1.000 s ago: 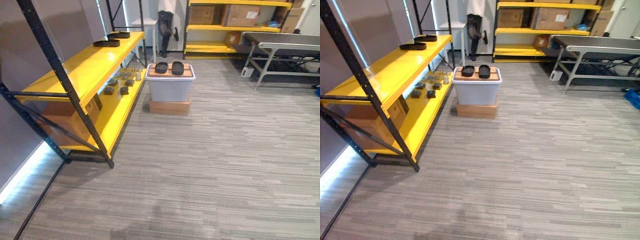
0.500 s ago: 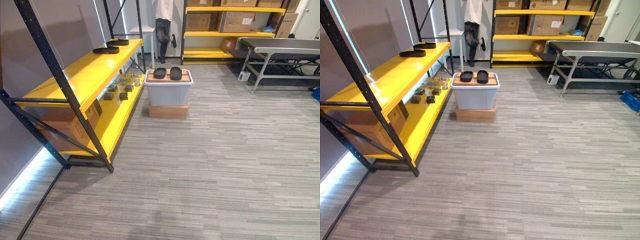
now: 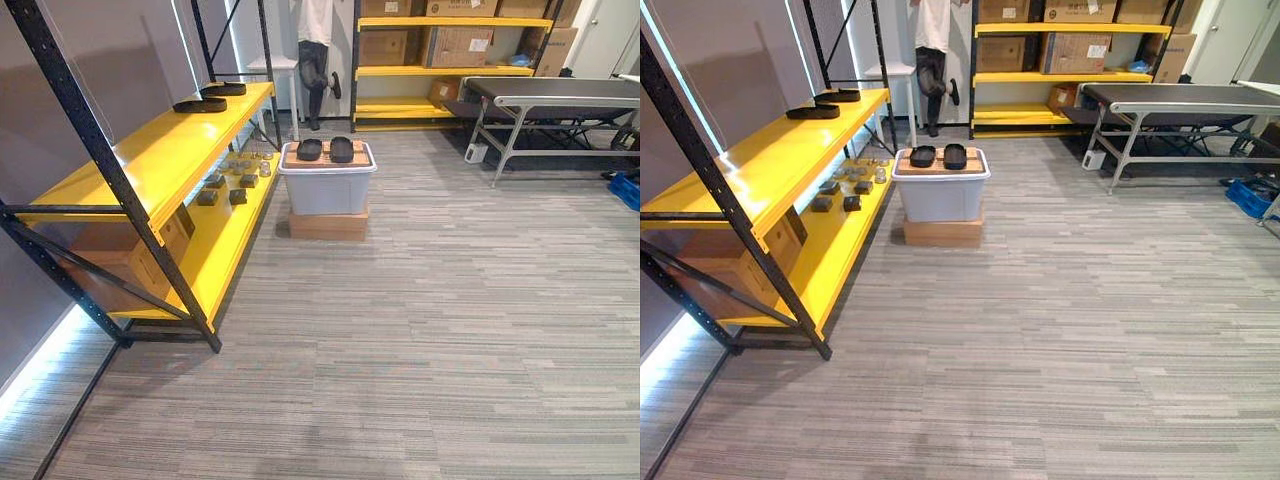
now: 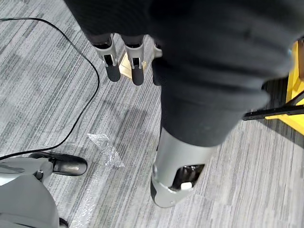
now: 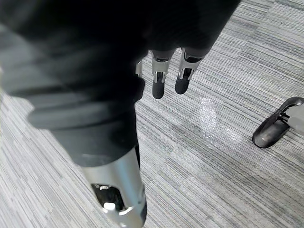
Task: Walk over and take plastic housings, then place them on the shelf
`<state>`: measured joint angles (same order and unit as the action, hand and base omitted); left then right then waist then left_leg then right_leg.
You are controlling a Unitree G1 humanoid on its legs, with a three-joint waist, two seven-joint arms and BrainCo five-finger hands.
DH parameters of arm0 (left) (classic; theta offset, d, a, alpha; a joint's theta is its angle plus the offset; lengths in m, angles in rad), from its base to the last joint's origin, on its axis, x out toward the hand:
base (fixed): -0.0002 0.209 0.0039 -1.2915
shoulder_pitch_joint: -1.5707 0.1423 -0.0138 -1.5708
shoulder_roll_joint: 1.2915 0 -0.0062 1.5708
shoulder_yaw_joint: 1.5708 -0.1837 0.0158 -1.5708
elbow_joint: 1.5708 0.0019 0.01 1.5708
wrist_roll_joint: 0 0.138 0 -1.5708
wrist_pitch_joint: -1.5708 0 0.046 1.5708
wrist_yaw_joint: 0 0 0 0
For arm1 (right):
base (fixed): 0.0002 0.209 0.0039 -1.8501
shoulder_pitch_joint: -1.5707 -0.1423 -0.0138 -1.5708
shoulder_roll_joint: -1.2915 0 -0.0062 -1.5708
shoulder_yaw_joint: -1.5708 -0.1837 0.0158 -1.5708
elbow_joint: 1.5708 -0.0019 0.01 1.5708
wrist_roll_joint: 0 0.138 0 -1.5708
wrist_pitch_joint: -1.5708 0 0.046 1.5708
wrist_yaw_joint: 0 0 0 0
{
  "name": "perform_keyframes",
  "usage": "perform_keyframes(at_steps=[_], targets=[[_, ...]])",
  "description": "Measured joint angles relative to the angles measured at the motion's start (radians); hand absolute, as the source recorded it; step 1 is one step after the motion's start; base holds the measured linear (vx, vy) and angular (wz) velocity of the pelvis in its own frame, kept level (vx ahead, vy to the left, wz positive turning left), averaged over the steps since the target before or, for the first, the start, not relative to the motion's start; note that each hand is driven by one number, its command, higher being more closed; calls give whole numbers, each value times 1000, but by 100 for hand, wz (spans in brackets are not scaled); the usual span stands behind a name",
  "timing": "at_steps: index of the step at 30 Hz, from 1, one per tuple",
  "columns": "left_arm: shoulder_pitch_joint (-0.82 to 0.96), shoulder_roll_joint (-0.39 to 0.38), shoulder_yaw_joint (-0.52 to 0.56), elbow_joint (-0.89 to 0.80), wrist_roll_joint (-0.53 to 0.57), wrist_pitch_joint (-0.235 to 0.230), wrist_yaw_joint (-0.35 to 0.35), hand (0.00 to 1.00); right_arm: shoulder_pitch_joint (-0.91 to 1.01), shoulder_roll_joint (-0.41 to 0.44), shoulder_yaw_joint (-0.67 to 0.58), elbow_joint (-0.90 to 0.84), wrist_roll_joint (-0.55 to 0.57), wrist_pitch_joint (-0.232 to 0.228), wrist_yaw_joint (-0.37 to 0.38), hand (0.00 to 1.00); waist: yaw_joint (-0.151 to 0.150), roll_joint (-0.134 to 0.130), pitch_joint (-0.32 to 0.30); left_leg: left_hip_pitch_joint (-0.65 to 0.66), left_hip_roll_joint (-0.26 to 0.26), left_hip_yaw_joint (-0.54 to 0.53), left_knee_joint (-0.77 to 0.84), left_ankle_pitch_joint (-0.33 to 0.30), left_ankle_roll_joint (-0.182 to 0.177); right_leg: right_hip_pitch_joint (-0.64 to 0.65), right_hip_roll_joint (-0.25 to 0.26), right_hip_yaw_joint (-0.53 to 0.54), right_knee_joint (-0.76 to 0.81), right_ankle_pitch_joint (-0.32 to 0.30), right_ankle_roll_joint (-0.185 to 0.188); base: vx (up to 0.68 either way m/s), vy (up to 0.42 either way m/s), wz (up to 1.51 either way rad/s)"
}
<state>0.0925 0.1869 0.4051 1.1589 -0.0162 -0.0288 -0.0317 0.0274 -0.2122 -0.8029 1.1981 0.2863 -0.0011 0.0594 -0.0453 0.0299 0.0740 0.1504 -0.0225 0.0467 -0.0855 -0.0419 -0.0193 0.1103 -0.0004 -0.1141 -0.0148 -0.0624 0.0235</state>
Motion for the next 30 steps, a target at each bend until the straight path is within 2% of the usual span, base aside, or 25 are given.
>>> perform_keyframes(at_steps=[5, 7, 8, 9, 10, 11, 12, 13, 15, 16, 18, 19, 20, 21, 23, 24, 25, 26, 27, 28, 29, 30], targets=[[0, -11, -11, -5, -2, -4, 4, 0, -23, 15, 19, -3, -4, 0, -2, 0, 2, -6, 9, -28, 2, 20, 29, -23, 2, -32, 2, 28, 19, 1, -2, -36, -15, -16], [-17, -19, -45, -12, -4, -8, 3, 0, -39, 15, 23, -6, -4, 0, -1, 0, 2, 2, 33, -67, 0, 24, 115, -77, 26, -78, -9, 32, 115, -42, 42, -41, 28, -8], [-21, -21, -66, -18, -7, -9, 2, 0, -45, 15, 32, -11, -4, 0, -2, 0, 4, 1, 54, -76, -4, 28, 155, -107, 49, -129, -23, 36, 252, -95, 82, -61, 74, -13], [-18, -21, -79, -21, -14, -9, 3, 0, -38, 19, 42, -26, -4, 1, -1, 0, 8, 4, 61, -73, -6, 32, 174, -130, 71, -218, -35, 44, 452, -125, 88, -56, 89, -16], [-19, -18, -79, -21, -20, -8, 3, 0, -29, 29, 53, -52, -4, 1, -1, 0, 11, 5, 66, -72, -11, 33, 178, -136, 74, -289, -47, 40, 587, -129, 73, -34, 125, -2], [-18, -13, -80, -23, -20, -7, 4, 0, -12, 43, 79, -81, -4, 1, -1, 0, 3, 1, 80, -50, -20, 27, 175, -142, 83, -386, -73, 24, 769, -137, 75, 51, 106, 7], [-12, -8, -87, -24, -20, -6, 4, 0, 0, 49, 89, -81, -5, 1, -2, 0, 2, 0, 98, -15, -19, 25, 156, -147, 93, -426, -78, 16, 810, -140, 78, 79, 88, 11], [-10, -4, -87, -24, -20, -4, 4, 0, 8, 55, 100, -81, -5, 1, -2, 0, 0, -5, 99, -4, -18, 23, 150, -151, 97, -442, -77, 11, 791, -140, 78, 147, 39, 6], [-29, 6, -84, -28, -19, -4, 4, 0, 26, 80, 115, -77, -5, 1, -3, 0, -19, 0, 101, 18, -6, -2, 139, -170, 102, -475, -58, -37, 604, -132, 71, 284, -29, 30], [-52, 7, -67, -28, -15, -4, 4, 0, 33, 100, 118, -77, -5, 1, -3, 0, -40, 2, 104, 24, 8, -27, 131, -183, 98, -486, -33, -39, 449, -106, 43, 443, -112, 60], [-96, 2, -29, -28, 5, -6, -2, 0, 67, 119, 104, -70, -5, 1, -2, 0, -63, 1, 105, 54, 23, -80, 100, -206, 81, -479, -14, -31, 249, -31, 7, 465, -166, 83], [-105, -18, 10, -42, 11, -8, -4, 0, 99, 122, 76, -70, -5, 1, -3, 0, -71, 12, 100, 91, 57, -105, 89, -227, 55, -466, 5, -41, 268, 46, -22, 592, -249, 77], [-102, -27, 31, -52, 11, -11, -5, 0, 118, 125, 61, -71, -5, 1, -3, 0, -78, 25, 91, 101, 79, -106, 94, -233, 40, -461, 20, -52, 283, 57, -35, 637, -261, 58], [-98, -41, 65, -74, 11, -14, -5, 0, 127, 140, 50, -85, -5, 2, -3, 0, -75, 26, 86, 96, 96, -88, 175, -241, 24, -449, 31, -66, 325, 56, -90, 702, -268, 23], [-94, -77, 123, -110, 10, -13, -4, 0, 127, 155, 50, -117, -5, 1, -2, 0, -70, 27, 90, 19, 110, -27, 465, -219, -14, -370, 47, -72, 324, 8, -111, 726, -226, 5], [-83, -111, 181, -149, 5, -14, -5, 0, 128, 164, 54, -146, -5, 1, 0, 0, -70, 30, 99, -71, 137, -15, 764, -119, -64, -275, 65, -73, 295, -25, -129, 821, -190, -15], [-73, -133, 214, -174, -1, -15, -8, 0, 129, 177, 60, -175, -5, 1, 0, 0, -48, 29, 106, -171, 175, -19, 1043, -28, -90, -184, 89, -45, 259, -51, -146, 533, -111, -34], [-70, -137, 220, -181, -1, -13, -9, 0, 125, 185, 62, -186, -5, 1, 0, 0, -34, 31, 106, -210, 190, -14, 1151, -29, -89, -143, 103, -24, 244, -57, -150, 765, -107, -70], [-54, -142, 221, -197, -2, -10, -10, 0, 120, 200, 94, -209, -5, 1, 1, 0, -10, 29, 106, -301, 211, -5, 1292, -39, -74, -73, 118, 13, 211, -70, -167, 487, -38, -68], [-44, -145, 221, -203, -3, -9, -8, 0, 118, 205, 109, -217, -5, 1, 0, 0, 3, 18, 108, -344, 213, 3, 1324, -55, -49, -42, 118, 35, 190, -78, -168, 717, -34, -86], [-29, -156, 225, -205, -7, -7, -6, 0, 107, 215, 115, -232, -10, 2, -4, 0, 31, 15, 107, -427, 212, 25, 1326, -92, -8, 16, 110, 90, 152, -113, -158, 457, 12, -80], [-10, -172, 233, -204, -22, -5, -7, 0, 86, 214, 117, -234, -21, 6, -8, 0, 41, 21, 111, -488, 211, 34, 1283, -126, 1, 51, 107, 127, 135, -133, -152, 677, 108, -115]])
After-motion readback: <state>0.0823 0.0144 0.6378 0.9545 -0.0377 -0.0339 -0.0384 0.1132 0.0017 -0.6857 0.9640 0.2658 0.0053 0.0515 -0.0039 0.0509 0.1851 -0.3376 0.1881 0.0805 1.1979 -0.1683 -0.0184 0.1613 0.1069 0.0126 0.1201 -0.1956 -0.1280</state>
